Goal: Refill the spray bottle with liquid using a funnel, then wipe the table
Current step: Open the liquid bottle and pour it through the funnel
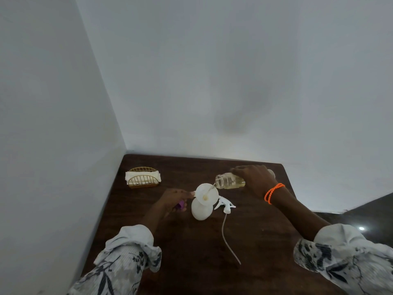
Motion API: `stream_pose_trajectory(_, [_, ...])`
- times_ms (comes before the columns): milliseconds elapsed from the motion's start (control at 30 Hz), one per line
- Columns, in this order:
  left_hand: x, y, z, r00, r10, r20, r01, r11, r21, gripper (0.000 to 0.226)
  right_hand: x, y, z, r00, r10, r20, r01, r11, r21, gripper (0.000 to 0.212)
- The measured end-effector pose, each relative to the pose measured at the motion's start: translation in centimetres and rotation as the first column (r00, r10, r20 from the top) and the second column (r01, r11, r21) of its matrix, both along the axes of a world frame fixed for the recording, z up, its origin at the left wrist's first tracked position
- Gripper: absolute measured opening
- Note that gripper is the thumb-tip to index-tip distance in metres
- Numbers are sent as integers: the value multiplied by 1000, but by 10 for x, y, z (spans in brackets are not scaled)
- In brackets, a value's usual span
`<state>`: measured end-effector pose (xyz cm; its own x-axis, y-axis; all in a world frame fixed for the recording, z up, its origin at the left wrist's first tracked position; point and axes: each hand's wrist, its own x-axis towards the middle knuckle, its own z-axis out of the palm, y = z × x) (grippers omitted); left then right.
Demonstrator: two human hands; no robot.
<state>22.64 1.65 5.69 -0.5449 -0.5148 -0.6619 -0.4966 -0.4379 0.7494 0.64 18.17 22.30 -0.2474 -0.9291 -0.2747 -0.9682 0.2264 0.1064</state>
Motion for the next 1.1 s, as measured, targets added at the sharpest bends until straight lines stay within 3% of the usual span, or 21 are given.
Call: stream_pose_trajectory(1100, [0, -1, -7, 1000, -9, -5, 9, 1000, 9, 35, -10, 2, -9, 999, 34, -30, -36, 998, -47, 69])
